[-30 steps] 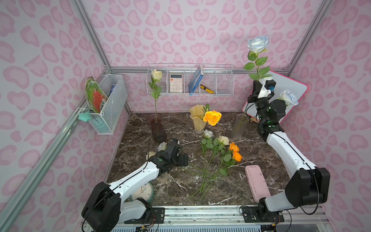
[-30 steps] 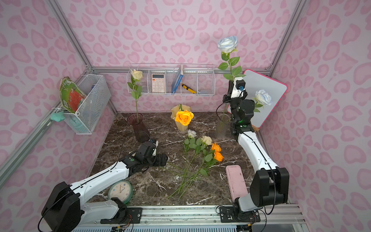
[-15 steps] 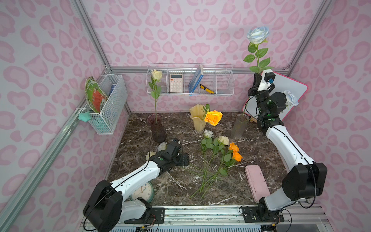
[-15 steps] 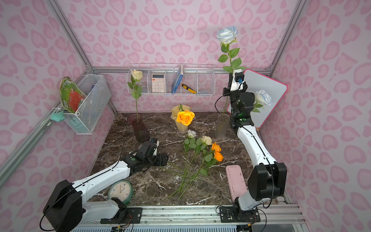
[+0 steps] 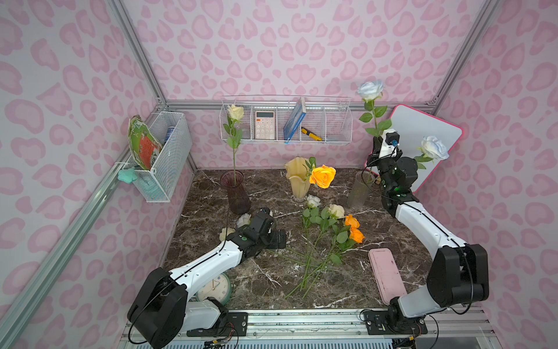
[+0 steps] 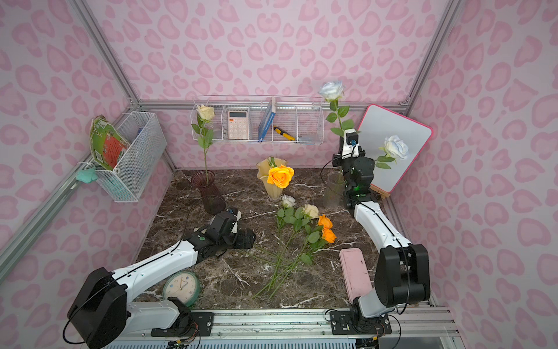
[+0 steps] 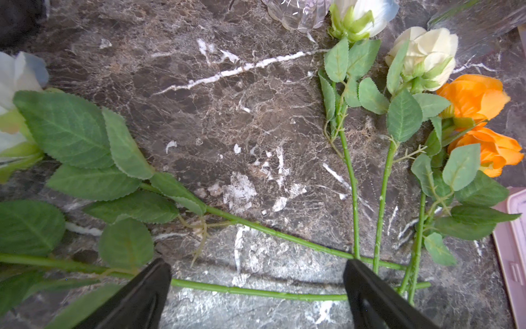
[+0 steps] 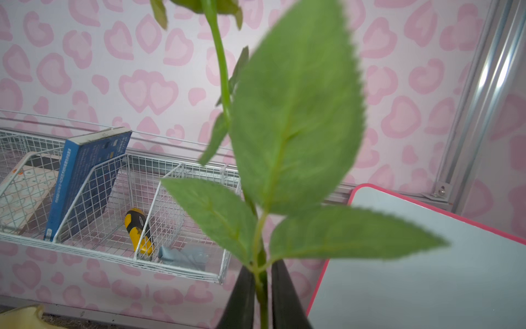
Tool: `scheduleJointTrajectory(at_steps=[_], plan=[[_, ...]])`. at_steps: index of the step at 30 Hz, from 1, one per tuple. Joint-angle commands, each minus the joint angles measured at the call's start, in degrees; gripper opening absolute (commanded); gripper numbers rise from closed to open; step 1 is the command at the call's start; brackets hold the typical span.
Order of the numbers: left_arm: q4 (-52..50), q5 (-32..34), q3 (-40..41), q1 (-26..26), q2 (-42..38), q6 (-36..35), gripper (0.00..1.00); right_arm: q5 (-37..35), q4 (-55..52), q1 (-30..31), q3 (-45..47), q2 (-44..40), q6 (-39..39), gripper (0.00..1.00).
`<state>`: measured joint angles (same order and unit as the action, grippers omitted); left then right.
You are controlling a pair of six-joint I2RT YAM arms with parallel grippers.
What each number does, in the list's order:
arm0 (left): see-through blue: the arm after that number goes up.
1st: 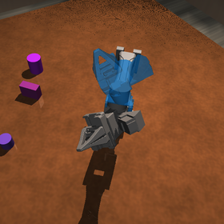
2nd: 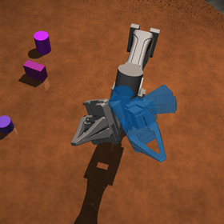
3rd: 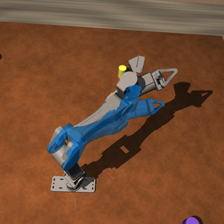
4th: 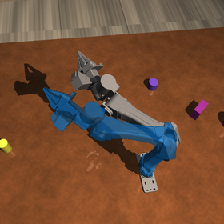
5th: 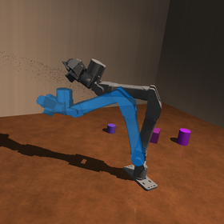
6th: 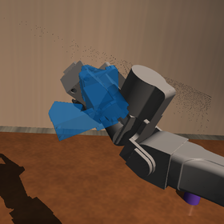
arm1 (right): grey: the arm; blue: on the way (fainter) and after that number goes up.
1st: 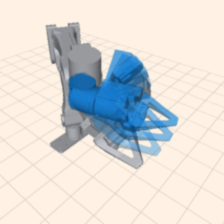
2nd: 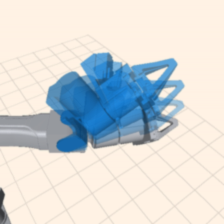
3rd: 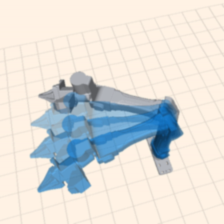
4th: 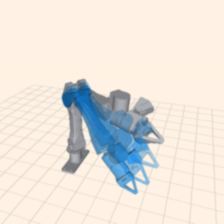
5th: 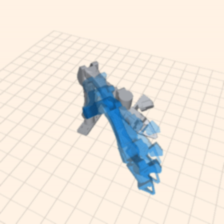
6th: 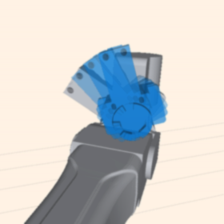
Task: Arrange the flowers in different vases according to their colors
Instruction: Insert the flower into the vase.
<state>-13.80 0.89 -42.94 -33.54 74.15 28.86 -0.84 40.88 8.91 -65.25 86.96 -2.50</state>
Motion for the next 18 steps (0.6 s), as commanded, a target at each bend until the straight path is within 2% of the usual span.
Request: scheduleJointTrajectory(at_steps=[1,4,7,11,13,15,18], plan=[[1.37,-0.8,-0.44,0.02,-0.96,0.67,0.99,-0.35,3.42,0.06,2.98,-1.56,3.04,0.35],[1.5,-0.71,-0.25,0.04,-2.26,0.84,0.99,-0.59,3.0,0.14,4.77,-2.52,4.36,0.52],[2.47,-1.71,0.4,0.05,-3.66,1.04,0.99,0.25,1.76,0.35,5.66,-3.56,4.96,0.61],[4.18,-4.7,0.58,0.04,-5.23,2.16,0.99,0.38,0.88,0.5,7.02,-6.49,5.74,0.66],[1.82,-5.89,-1.35,0.01,-5.02,2.38,0.99,0.4,-0.44,0.67,6.96,-8.1,5.91,0.67],[-2.7,-7.6,-4.48,-0.06,-3.75,-0.58,0.99,0.99,-2.05,0.82,6.98,-9.78,6.36,0.67],[-2.2,-7.51,-3.89,-0.07,-3.42,-1.96,0.99,0.84,-4.67,1.95,7.4,-12.39,6.29,0.68]])
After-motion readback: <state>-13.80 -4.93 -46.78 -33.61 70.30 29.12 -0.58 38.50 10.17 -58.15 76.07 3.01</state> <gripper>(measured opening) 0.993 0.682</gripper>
